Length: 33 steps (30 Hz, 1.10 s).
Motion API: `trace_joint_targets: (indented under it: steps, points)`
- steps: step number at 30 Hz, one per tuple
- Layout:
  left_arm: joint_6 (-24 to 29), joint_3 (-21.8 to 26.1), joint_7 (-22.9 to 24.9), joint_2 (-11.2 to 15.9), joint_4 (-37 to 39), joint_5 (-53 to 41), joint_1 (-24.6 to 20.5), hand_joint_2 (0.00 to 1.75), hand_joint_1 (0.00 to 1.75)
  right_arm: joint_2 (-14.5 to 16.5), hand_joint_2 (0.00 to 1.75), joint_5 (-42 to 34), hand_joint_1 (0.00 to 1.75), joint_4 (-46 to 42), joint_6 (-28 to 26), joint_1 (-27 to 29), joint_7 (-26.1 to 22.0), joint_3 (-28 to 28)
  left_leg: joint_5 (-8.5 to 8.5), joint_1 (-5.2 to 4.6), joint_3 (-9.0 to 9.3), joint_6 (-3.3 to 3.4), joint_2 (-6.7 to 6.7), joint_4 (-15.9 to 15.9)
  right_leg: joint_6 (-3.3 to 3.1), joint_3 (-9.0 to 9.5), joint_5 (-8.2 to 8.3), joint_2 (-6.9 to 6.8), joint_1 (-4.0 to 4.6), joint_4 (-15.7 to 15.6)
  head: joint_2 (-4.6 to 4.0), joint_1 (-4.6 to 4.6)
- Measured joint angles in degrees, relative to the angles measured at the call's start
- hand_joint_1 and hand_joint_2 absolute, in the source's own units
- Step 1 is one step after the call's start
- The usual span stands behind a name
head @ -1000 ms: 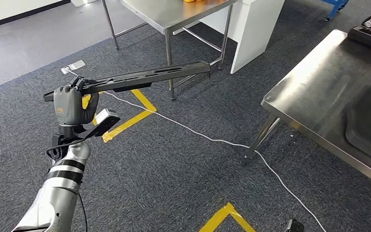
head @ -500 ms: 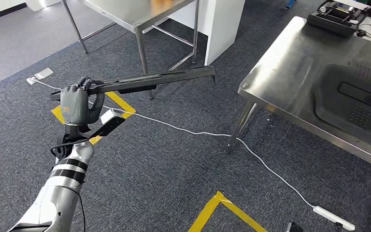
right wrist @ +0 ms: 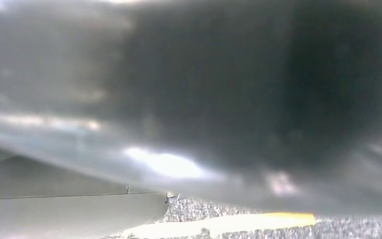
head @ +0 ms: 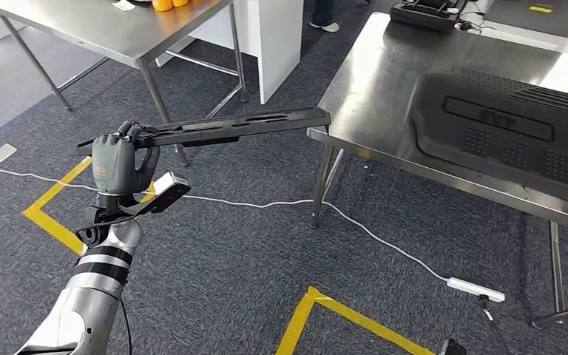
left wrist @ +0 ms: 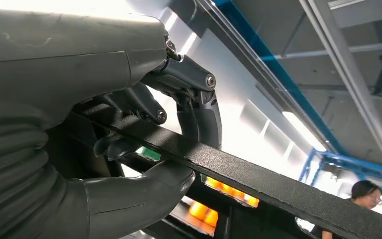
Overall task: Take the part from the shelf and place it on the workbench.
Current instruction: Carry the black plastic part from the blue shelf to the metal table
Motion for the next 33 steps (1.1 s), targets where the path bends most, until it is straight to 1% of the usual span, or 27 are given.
trace_joint_targets:
  steps: [1,2,3,4,6,8,10,11,12,13,14,15,16,17,18,19,20,21,23,24,25,26,27,28,30,32,33]
  points:
    - [0.00,0.00,-0.02,0.01,0.04,-0.03,-0.05,1.75,1.75,-0.04,0.00,0.00,0.00,0.00,-0.01,0.01,-0.02,0.00,0.21,0.01,0.58,0.06,-0.87,-1.41,0.44,-0.32,0.11,0.62,-0.06,0.03,0.00,-0.02]
    - [-0.01,0.00,-0.04,-0.03,0.08,-0.09,-0.07,1.75,1.75,-0.08,0.00,0.00,0.00,0.00,-0.02,0.07,-0.04,0.00,0.07,-0.15,0.61,0.26,-0.95,-1.67,0.96,-0.64,0.34,1.22,-0.19,-0.09,0.00,-0.03]
    - [-0.01,0.01,-0.11,-0.09,0.10,-0.15,-0.10,1.75,1.75,-0.11,0.00,0.01,0.00,0.00,-0.04,0.23,-0.06,0.00,0.23,-0.26,0.52,0.65,-0.27,-1.77,1.46,-0.90,0.62,1.83,-0.29,-0.38,0.00,-0.05]
    - [-0.01,0.03,-0.19,-0.16,0.11,-0.20,-0.17,1.75,1.75,-0.15,0.00,0.04,0.00,0.01,-0.08,0.42,-0.07,0.00,0.46,-0.28,0.58,1.12,0.45,-2.05,1.85,-1.23,0.71,1.75,-0.35,-0.40,0.00,-0.05]
    - [0.01,0.14,-0.35,-0.27,0.11,-0.41,-0.35,1.75,1.75,-0.19,0.00,0.14,0.00,0.03,-0.16,0.59,-0.07,0.00,0.98,-0.24,0.81,2.09,1.94,-2.77,1.99,-2.78,-0.54,-1.07,0.07,2.03,0.00,0.45]
    - [0.02,0.41,-0.42,-0.34,0.11,-0.86,-0.39,1.75,1.75,-0.19,0.00,0.27,0.00,0.03,-0.20,0.38,-0.07,0.01,1.14,-0.55,0.87,2.63,3.48,-3.06,1.51,-6.10,-3.64,-4.71,0.33,9.08,0.00,1.04]
    - [0.01,0.77,-0.54,-0.34,0.22,-1.19,-0.29,1.75,1.75,-0.22,0.00,0.43,0.00,0.02,-0.21,0.24,-0.07,0.01,1.07,-0.84,0.83,2.81,5.14,-3.05,1.50,-9.03,-5.77,-5.73,0.28,15.46,0.00,1.15]
    - [0.00,0.89,-0.63,-0.34,0.29,-1.22,-0.24,1.75,1.75,-0.25,0.00,0.52,0.00,0.02,-0.21,0.25,-0.07,0.01,1.04,-0.90,0.82,2.83,5.90,-3.04,1.78,-9.12,-5.73,-5.89,0.26,15.91,0.00,1.18]
    - [0.00,0.97,-0.72,-0.35,0.36,-1.23,-0.21,1.75,1.75,-0.30,0.00,0.60,0.00,0.02,-0.21,0.25,-0.07,0.01,1.01,-0.92,0.82,2.80,6.63,-3.04,2.20,-7.96,-4.92,-6.14,0.25,13.97,0.00,1.18]
    - [0.00,1.01,-0.79,-0.37,0.39,-1.23,-0.20,1.75,1.75,-0.39,0.00,0.64,0.00,0.02,-0.22,0.24,-0.07,0.00,0.95,-0.92,0.85,2.72,7.26,-3.03,2.62,-5.77,-3.65,-6.77,0.26,10.19,0.00,1.19]
    - [0.00,1.04,-0.83,-0.38,0.39,-1.23,-0.21,1.75,1.75,-0.49,0.00,0.70,0.00,0.02,-0.22,0.20,-0.07,0.00,0.86,-1.05,0.89,2.57,7.88,-3.01,2.83,-3.29,-2.42,-8.02,0.37,5.79,0.00,1.23]
    - [0.00,1.12,-0.85,-0.38,0.39,-1.23,-0.25,1.75,1.75,-0.59,0.00,0.77,0.00,0.02,-0.23,0.14,-0.07,0.00,0.73,-1.24,0.94,2.36,8.45,-2.97,2.75,-1.19,-1.38,-9.00,0.58,2.23,0.00,1.25]
    - [0.00,1.23,-0.91,-0.38,0.39,-1.26,-0.28,1.75,1.75,-0.65,0.00,0.84,0.00,0.01,-0.23,0.06,-0.05,0.00,0.63,-1.44,1.00,2.13,8.98,-2.95,2.46,0.04,-0.80,-9.65,0.80,0.14,0.00,1.21]
    - [0.00,1.38,-0.98,-0.38,0.39,-1.29,-0.30,1.75,1.75,-0.68,0.00,0.93,0.00,0.01,-0.23,-0.03,-0.04,0.01,0.54,-1.63,1.08,1.89,9.53,-2.94,2.02,0.44,-0.58,-9.74,1.03,-0.61,0.00,1.18]
    - [0.00,1.53,-1.06,-0.41,0.39,-1.45,-0.31,1.75,1.75,-0.70,0.00,1.03,0.00,0.00,-0.23,-0.07,-0.02,0.01,0.48,-1.68,1.20,1.65,10.10,-2.95,1.63,0.38,-0.41,-9.01,1.17,-0.53,0.00,1.10]
    - [0.00,1.66,-1.07,-0.45,0.37,-1.75,-0.31,1.75,1.75,-0.70,0.00,1.13,0.00,0.00,-0.23,-0.09,0.00,0.02,0.29,-1.55,1.26,1.32,10.24,-2.86,1.25,0.34,-0.32,-8.33,0.91,-0.54,0.00,1.05]
    - [0.00,1.80,-1.02,-0.49,0.35,-2.11,-0.30,1.75,1.75,-0.68,0.00,1.23,0.00,-0.01,-0.23,-0.10,0.02,0.02,-0.21,-1.37,1.16,0.99,9.55,-2.33,0.92,0.37,-0.22,-7.65,0.67,-0.63,0.00,0.96]
    - [0.00,2.01,-0.95,-0.50,0.33,-2.51,-0.30,1.75,1.75,-0.66,0.00,1.31,0.00,-0.01,-0.23,-0.18,0.02,0.02,-1.25,-1.19,0.61,0.70,8.27,-0.88,0.52,0.45,-0.13,-7.03,0.39,-0.73,0.00,0.81]
    - [0.00,2.51,-0.86,-0.48,0.31,-3.06,-0.10,1.75,1.75,-0.61,0.00,1.38,0.00,-0.02,-0.23,-0.45,0.02,0.02,-4.69,-0.96,-2.17,0.36,5.14,5.30,-0.14,0.56,-0.07,-5.83,0.17,-0.81,0.00,0.49]
    - [0.00,2.76,-0.86,-0.48,0.31,-3.22,0.14,1.75,1.75,-0.62,0.00,1.39,0.00,-0.02,-0.23,-0.56,0.02,0.02,-6.38,-0.94,-4.08,0.27,4.36,9.20,-0.35,0.57,-0.07,-5.16,0.18,-0.79,0.00,0.43]
    - [0.00,2.97,-0.86,-0.48,0.31,-3.35,0.45,1.75,1.75,-0.63,0.00,1.39,0.00,-0.02,-0.23,-0.61,0.02,0.02,-7.31,-0.92,-5.63,0.20,4.02,12.19,-0.43,0.59,-0.09,-4.39,0.21,-0.78,0.00,0.40]
    - [0.00,3.14,-0.86,-0.48,0.31,-3.46,0.75,1.75,1.75,-0.63,0.00,1.39,0.00,-0.02,-0.23,-0.61,0.02,0.02,-7.14,-0.87,-6.40,0.18,3.90,13.42,-0.42,0.62,-0.09,-3.54,0.21,-0.74,0.00,0.40]
    - [0.00,3.29,-0.86,-0.48,0.31,-3.54,0.97,1.75,1.75,-0.62,0.00,1.39,0.00,-0.02,-0.23,-0.58,0.02,0.02,-5.85,-0.78,-6.13,0.19,3.79,12.45,-0.41,0.66,-0.10,-2.66,0.18,-0.67,0.00,0.39]
    - [0.00,3.42,-0.86,-0.48,0.31,-3.66,1.05,1.75,1.75,-0.62,0.00,1.39,0.00,-0.02,-0.23,-0.56,0.02,0.02,-3.73,-0.62,-4.85,0.23,3.32,9.43,-0.39,0.69,-0.11,-1.81,0.12,-0.55,0.00,0.39]
    - [0.00,3.80,-0.88,-0.46,0.30,-3.91,1.01,1.75,1.75,-0.61,0.00,1.38,0.00,-0.02,-0.23,-0.58,0.02,0.02,-0.16,-0.11,-1.58,0.24,0.77,2.15,-0.13,0.51,-0.21,-0.31,0.13,-0.19,0.00,0.37]
    - [0.00,4.22,-0.97,-0.49,0.31,-4.12,1.04,1.75,1.75,-0.63,0.00,1.37,0.00,-0.02,-0.23,-0.58,0.02,0.02,0.64,0.05,-0.09,0.33,-1.08,-1.22,0.46,-0.04,-0.10,0.94,0.13,-0.05,0.00,0.36]
    - [0.00,4.35,-1.02,-0.57,0.30,-4.20,1.07,1.75,1.75,-0.64,0.00,1.37,0.00,-0.02,-0.24,-0.51,0.03,0.02,0.48,-0.10,0.03,0.51,-0.89,-1.52,0.84,-0.31,0.09,1.59,0.06,-0.17,0.00,0.36]
